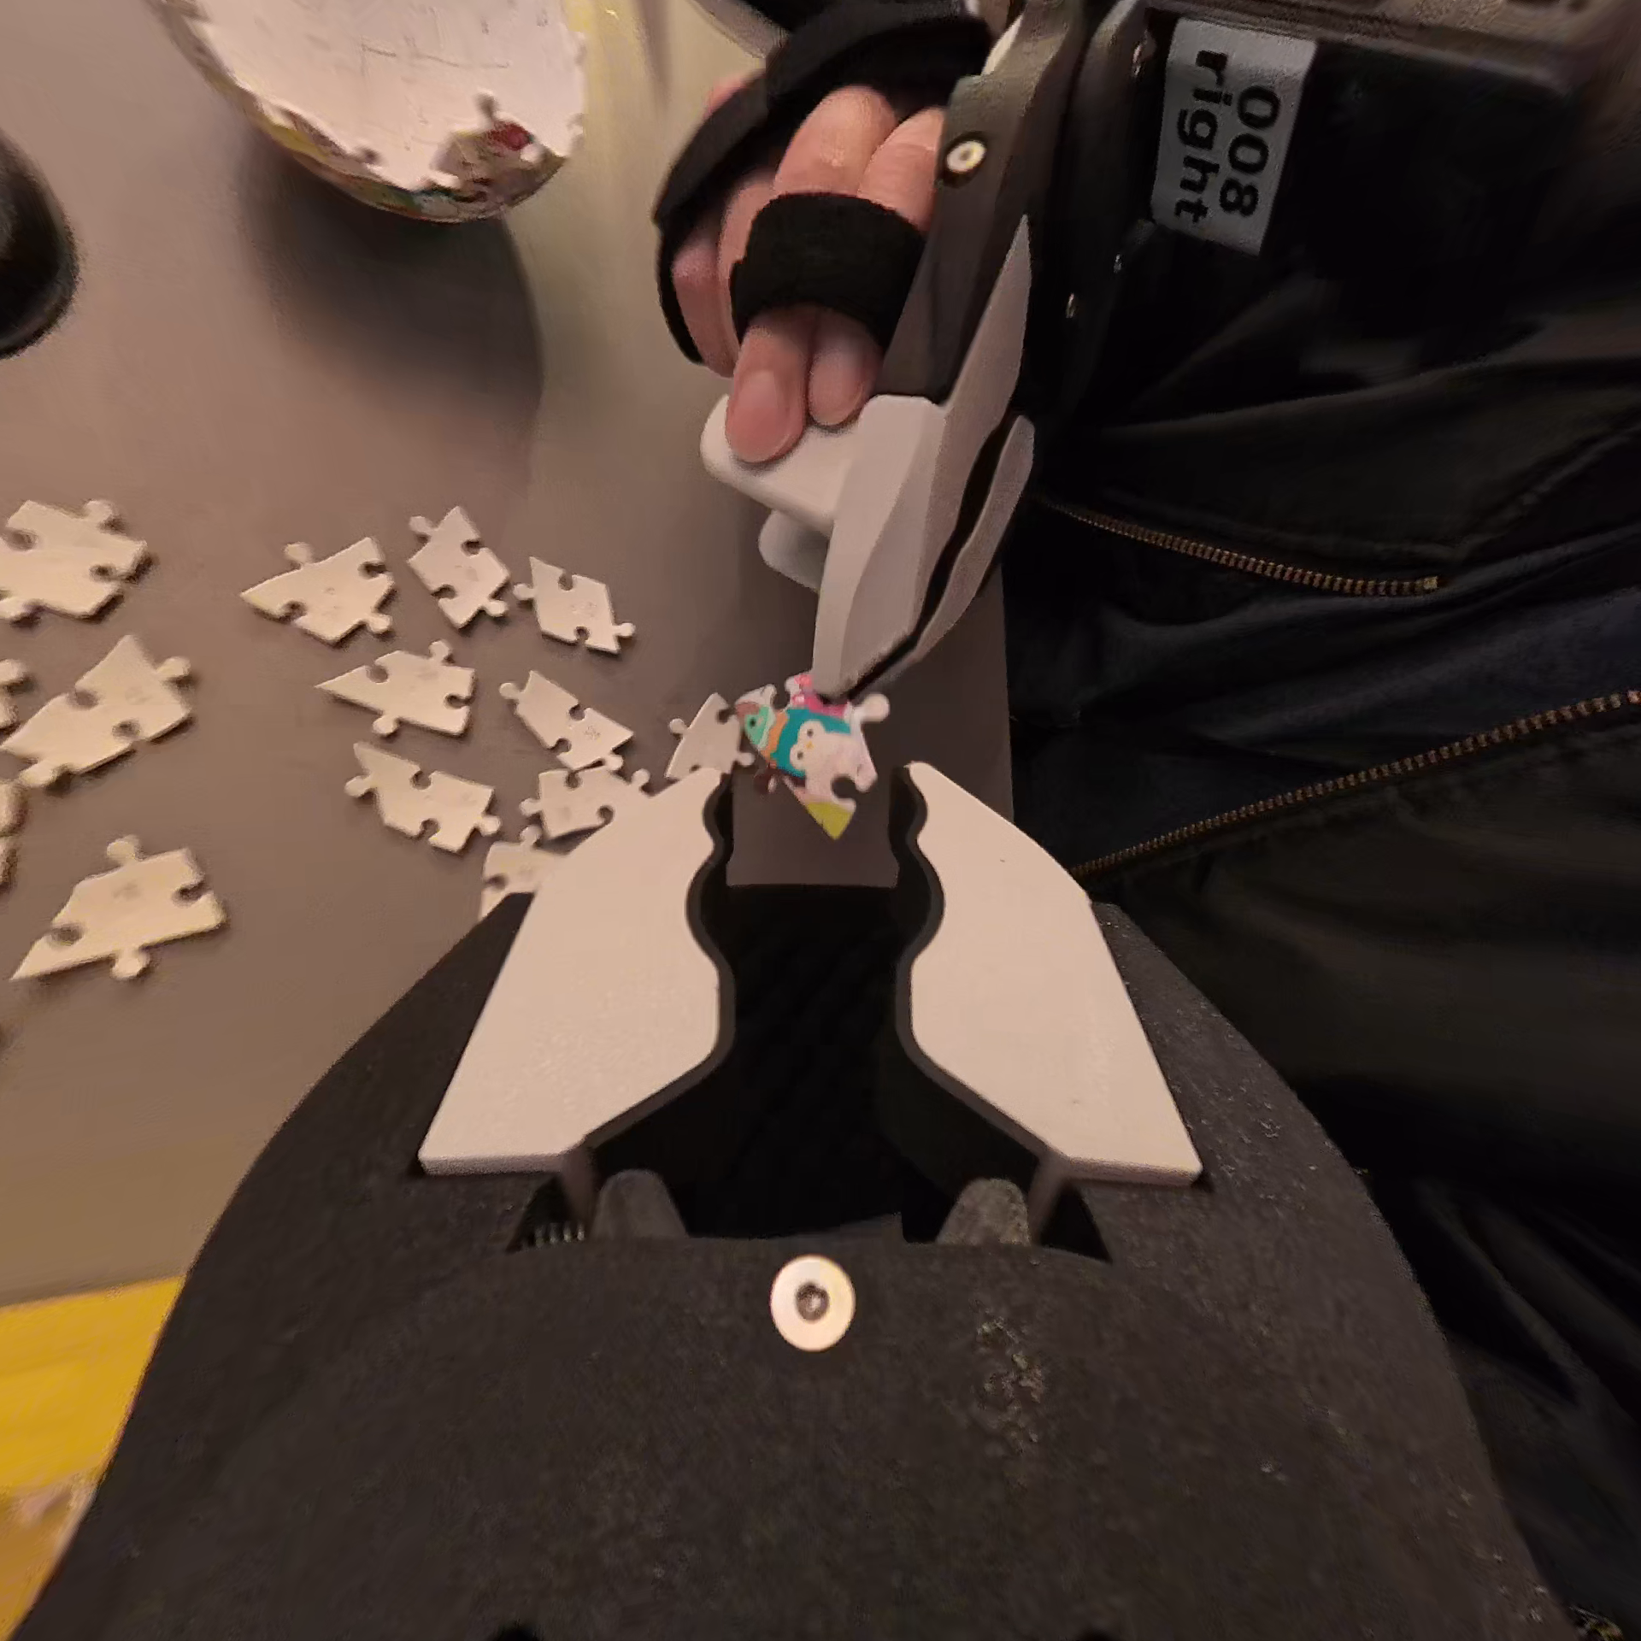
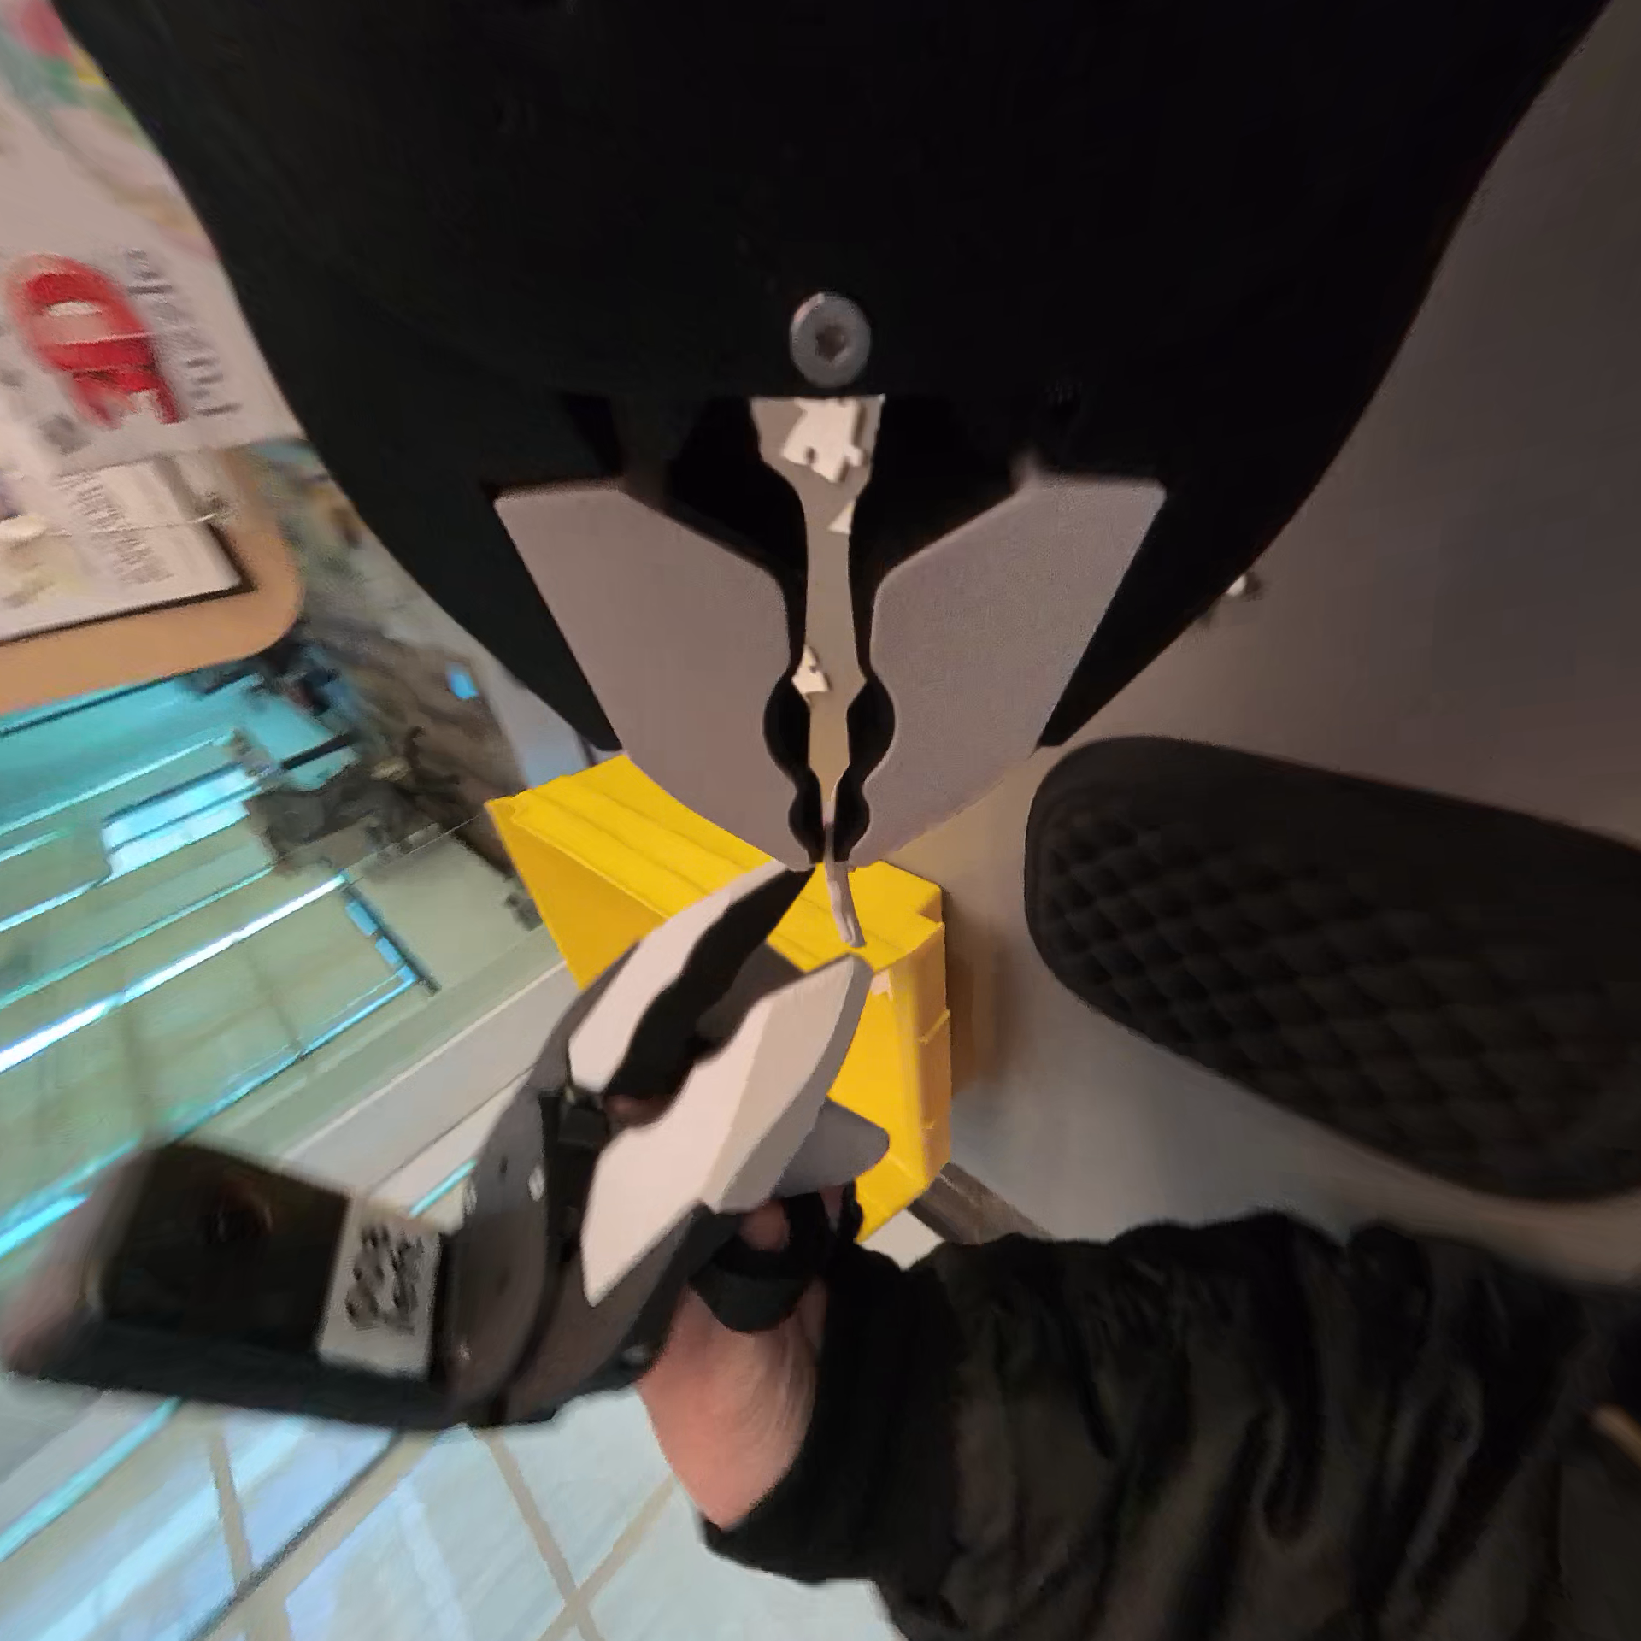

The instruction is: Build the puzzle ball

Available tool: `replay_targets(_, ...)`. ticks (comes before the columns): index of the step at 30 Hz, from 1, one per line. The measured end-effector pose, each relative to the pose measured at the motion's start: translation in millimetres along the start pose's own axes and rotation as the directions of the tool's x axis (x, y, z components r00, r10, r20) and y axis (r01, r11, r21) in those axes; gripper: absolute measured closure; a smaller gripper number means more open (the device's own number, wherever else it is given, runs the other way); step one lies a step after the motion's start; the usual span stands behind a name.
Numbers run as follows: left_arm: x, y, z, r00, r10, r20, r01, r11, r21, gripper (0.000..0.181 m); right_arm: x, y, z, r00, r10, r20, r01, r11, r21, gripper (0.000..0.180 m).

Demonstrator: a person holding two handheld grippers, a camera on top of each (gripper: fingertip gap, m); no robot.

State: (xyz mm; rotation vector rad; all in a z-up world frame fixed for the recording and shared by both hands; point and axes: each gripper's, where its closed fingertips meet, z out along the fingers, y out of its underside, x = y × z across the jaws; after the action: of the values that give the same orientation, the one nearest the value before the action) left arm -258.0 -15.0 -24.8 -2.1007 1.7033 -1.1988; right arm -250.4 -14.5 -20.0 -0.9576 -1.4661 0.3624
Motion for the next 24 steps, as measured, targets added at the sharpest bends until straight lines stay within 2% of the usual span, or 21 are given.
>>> replay_targets(3,-14,-3,-40,0.992,-0.036,0.123,0.022,0.993,0.113,0.142,24,11,10,0.943,0.333,-0.002,-0.333,0.943,0.007,0.177)
replay_targets(5,-22,-1,-69,0.973,-0.069,0.221,0.028,0.982,0.185,0.142,38,29,26,0.826,0.563,0.003,-0.561,0.824,-0.077,0.177)
replay_targets(8,-24,9,-98,0.947,-0.099,0.304,0.027,0.972,0.233,0.143,42,53,59,0.632,0.774,0.033,-0.744,0.618,-0.254,0.177)
replay_targets(12,-20,15,-111,0.93,-0.089,0.355,0.001,0.97,0.241,0.145,25,81,96,0.402,0.915,0.039,-0.803,0.372,-0.465,0.176)
replay_targets(15,-15,16,-113,0.93,-0.07,0.36,-0.018,0.971,0.237,0.146,14,101,112,0.313,0.95,0.009,-0.791,0.266,-0.551,0.176)
replay_targets(20,-14,18,-114,0.929,-0.06,0.366,-0.024,0.975,0.222,0.146,3,127,128,0.316,0.947,-0.053,-0.738,0.211,-0.641,0.176)
replay_targets(24,-14,19,-115,0.928,-0.062,0.367,-0.024,0.974,0.225,0.147,5,137,136,0.3,0.951,-0.074,-0.744,0.184,-0.643,0.176)
